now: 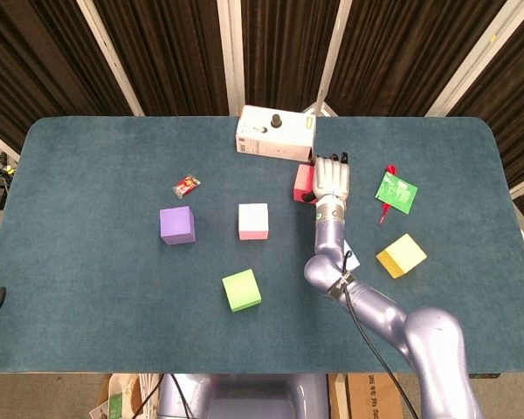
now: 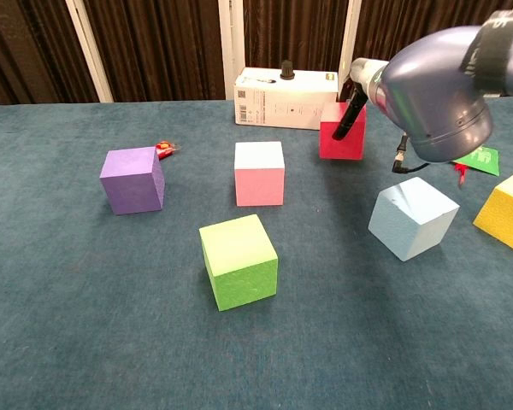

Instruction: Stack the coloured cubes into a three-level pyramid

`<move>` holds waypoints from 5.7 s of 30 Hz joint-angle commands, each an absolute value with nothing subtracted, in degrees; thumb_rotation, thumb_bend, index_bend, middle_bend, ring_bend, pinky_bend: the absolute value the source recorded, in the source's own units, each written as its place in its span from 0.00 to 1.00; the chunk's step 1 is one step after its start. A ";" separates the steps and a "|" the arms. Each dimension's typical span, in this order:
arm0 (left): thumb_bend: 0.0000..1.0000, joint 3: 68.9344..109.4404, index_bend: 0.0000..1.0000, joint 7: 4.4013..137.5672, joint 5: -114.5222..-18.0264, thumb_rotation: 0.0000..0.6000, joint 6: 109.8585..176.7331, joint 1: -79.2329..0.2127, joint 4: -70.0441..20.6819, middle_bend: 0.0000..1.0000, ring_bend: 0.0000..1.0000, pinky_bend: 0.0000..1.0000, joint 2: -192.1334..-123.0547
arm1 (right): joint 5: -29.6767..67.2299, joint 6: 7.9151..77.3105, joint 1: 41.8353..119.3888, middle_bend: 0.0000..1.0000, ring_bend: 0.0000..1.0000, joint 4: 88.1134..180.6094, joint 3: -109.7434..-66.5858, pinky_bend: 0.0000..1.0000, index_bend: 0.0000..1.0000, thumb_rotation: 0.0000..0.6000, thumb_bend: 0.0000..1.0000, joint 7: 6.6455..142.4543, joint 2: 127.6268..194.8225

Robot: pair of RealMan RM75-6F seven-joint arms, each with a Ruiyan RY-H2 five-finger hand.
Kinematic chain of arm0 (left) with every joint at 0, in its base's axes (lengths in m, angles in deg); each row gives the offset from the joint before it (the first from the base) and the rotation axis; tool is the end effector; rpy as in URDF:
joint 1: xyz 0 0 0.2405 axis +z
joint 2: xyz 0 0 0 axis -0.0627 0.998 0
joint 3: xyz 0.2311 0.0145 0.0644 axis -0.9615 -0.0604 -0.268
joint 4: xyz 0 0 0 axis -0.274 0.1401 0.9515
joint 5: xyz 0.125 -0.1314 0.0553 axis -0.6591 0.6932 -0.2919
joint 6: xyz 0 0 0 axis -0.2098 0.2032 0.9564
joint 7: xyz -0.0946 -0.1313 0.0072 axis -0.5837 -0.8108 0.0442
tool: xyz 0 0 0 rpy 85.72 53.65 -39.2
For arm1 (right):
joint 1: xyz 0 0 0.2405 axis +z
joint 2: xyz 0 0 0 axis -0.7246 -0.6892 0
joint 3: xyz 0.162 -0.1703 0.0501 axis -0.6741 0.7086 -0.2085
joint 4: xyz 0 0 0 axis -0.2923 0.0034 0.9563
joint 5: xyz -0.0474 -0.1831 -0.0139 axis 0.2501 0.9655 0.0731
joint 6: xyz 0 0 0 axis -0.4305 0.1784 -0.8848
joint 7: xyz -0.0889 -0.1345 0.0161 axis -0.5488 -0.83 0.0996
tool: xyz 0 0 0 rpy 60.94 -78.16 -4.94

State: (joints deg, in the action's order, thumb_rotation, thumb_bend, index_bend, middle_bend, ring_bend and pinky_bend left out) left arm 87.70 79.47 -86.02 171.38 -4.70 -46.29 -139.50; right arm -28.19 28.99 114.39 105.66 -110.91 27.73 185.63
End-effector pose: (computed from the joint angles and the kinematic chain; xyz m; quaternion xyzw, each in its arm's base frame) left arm -0.2948 0.1860 0.1980 -0.5335 -0.3403 -0.3712 0.6796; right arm -0.0902 -0.4808 -0.0036 0.5668 -0.4980 0.3031 0.5821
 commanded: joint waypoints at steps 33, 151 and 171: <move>0.39 86.58 0.06 76.79 -89.04 1.00 173.11 -3.56 -47.28 0.00 0.00 0.00 -138.56 | -9.32 36.88 94.21 0.38 0.17 150.65 -96.05 0.00 0.35 1.00 0.18 42.38 161.90; 0.39 87.76 0.06 77.30 -86.91 1.00 172.21 -3.95 -47.03 0.00 0.00 0.00 -138.86 | -15.64 35.97 105.00 0.37 0.17 128.83 -101.73 0.00 0.35 1.00 0.18 39.00 183.28; 0.39 87.76 0.06 77.57 -86.81 1.00 172.04 -4.06 -47.04 0.00 0.00 0.00 -139.00 | -15.98 35.29 104.93 0.29 0.14 129.47 -101.83 0.00 0.35 1.00 0.18 38.32 182.82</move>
State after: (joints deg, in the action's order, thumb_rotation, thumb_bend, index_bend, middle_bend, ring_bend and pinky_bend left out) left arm 87.77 77.57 -86.80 172.04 -4.06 -47.04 -139.00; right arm -15.95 35.32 104.94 129.43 -101.83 38.36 182.86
